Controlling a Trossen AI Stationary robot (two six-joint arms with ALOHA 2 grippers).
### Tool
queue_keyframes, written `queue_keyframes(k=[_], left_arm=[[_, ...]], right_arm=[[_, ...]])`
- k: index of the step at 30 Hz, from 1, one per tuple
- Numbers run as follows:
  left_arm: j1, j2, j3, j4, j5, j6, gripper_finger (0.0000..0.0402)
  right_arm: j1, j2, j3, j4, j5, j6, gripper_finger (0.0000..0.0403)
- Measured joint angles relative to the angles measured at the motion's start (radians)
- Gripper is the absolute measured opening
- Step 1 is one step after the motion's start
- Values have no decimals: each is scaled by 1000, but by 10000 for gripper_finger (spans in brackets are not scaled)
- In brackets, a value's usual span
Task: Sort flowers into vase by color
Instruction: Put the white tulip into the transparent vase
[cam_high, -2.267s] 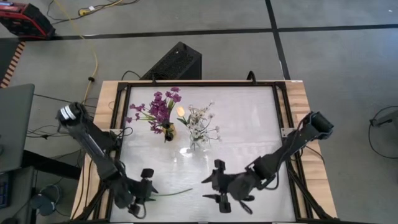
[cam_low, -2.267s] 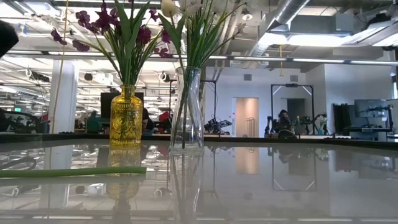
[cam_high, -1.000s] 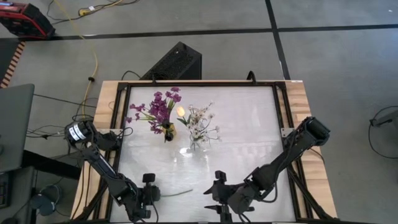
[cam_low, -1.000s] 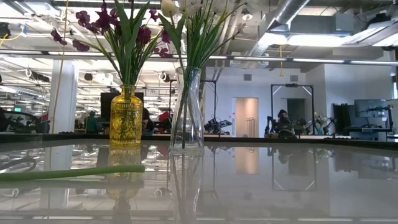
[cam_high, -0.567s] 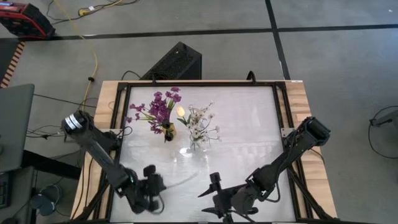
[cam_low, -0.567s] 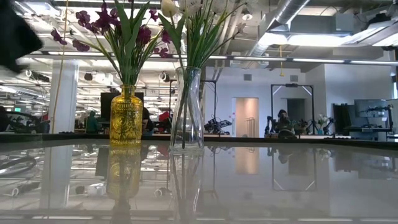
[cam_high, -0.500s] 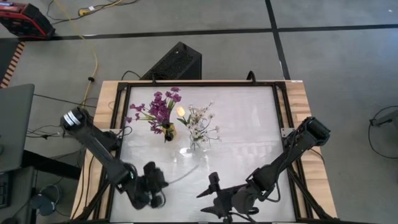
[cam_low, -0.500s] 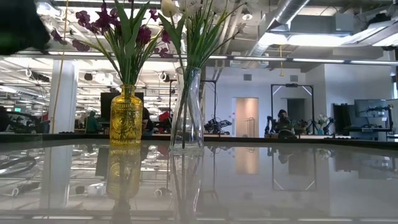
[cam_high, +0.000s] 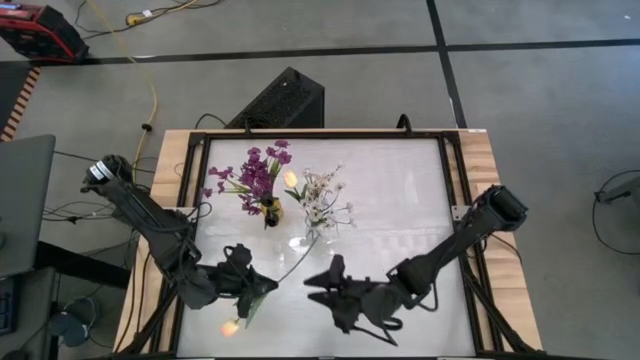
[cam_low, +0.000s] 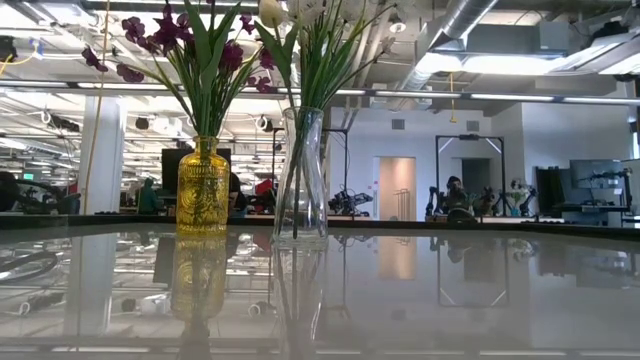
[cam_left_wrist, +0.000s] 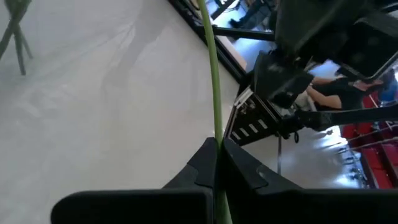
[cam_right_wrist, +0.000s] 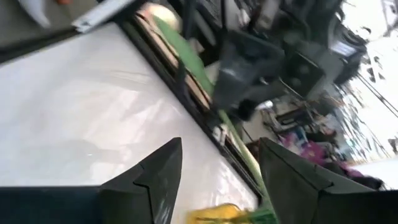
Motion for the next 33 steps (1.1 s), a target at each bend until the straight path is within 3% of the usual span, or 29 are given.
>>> queue_keyframes(k=[12,25,33], left_arm=[[54,1,0,-10,14,-45,0],[114,1,0,43,126,12,0],[119,1,0,44,154,42,0]], right_arm=[[-51,0,0,0,22,12,215],[-65,0,0,-87,151,16,211],[-83,0,0,-134,160,47,175]])
